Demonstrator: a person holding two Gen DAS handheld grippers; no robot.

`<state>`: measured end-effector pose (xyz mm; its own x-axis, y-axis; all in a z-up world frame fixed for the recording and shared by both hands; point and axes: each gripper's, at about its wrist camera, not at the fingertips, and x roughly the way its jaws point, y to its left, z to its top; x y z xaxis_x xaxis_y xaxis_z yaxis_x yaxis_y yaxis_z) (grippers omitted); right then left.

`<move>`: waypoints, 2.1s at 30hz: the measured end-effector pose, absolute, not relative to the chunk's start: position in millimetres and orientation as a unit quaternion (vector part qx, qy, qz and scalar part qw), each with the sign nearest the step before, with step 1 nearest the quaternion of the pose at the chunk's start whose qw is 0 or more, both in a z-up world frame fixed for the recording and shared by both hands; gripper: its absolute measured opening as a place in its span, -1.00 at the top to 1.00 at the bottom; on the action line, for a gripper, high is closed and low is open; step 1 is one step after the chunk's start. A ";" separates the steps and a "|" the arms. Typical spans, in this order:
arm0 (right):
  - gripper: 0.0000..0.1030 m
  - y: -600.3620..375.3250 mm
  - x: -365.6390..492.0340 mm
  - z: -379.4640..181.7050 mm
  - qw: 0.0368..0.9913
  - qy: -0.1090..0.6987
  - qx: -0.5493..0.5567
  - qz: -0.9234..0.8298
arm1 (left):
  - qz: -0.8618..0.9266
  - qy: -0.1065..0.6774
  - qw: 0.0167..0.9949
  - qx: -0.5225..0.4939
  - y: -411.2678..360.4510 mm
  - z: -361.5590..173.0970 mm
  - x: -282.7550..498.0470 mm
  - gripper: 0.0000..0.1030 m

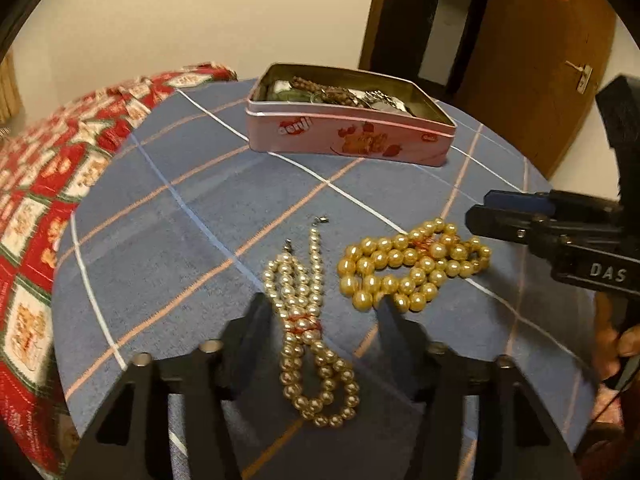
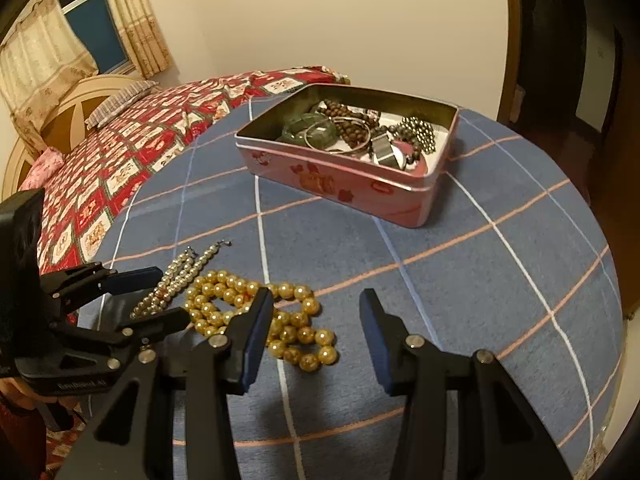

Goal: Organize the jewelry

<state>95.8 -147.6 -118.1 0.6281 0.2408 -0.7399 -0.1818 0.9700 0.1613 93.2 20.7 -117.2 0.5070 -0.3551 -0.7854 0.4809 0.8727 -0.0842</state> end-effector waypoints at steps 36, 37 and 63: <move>-0.34 -111.7 119.3 -126.6 0.855 0.449 -0.085 0.246 | -0.270 0.372 0.887 -0.049 57.7 -70.6 111.1 0.75; -0.40 -108.7 122.2 -127.2 0.852 0.449 -0.086 0.254 | -0.269 0.372 0.887 -0.047 57.2 -70.0 111.2 0.75; 0.60 -95.1 106.2 -130.5 0.864 0.460 -0.051 0.200 | -0.280 0.358 0.890 -0.048 49.4 -61.4 97.9 0.75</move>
<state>106.2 -95.1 -130.5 0.4979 0.2981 -0.8144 -0.3919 0.9151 0.0953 97.9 49.4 -61.4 0.5874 -0.5323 -0.6095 0.4630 0.8388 -0.2864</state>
